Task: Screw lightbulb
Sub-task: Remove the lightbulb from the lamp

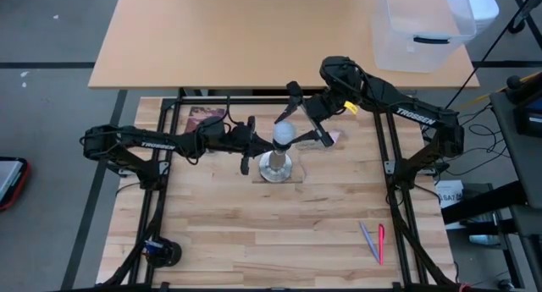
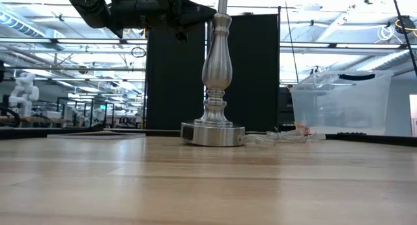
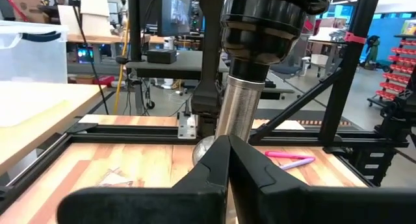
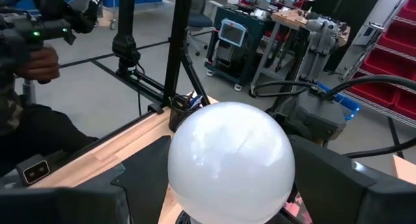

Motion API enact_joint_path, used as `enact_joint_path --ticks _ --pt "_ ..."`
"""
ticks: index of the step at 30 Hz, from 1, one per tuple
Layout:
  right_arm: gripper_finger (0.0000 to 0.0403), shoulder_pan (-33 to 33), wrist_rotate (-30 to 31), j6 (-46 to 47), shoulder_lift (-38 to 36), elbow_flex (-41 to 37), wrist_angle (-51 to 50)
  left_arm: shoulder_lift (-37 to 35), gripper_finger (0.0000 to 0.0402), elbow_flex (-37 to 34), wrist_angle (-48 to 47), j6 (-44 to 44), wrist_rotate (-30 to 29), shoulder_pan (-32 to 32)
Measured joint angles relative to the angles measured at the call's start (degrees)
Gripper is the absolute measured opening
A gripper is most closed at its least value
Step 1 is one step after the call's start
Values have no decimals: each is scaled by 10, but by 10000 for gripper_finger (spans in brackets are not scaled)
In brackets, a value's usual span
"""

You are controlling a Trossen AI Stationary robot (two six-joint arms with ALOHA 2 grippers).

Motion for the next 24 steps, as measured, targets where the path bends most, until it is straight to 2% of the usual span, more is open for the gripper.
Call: enact_joint_path --ticks 12,16,24 --pt "285 5 22 62 2 -3 65 0 8 0 6 2 -13 1" --pt "301 17 76 64 2 -3 87 0 8 0 5 2 -22 1" --pt "332 38 99 78 0 1 127 2 14 -1 4 6 -52 0"
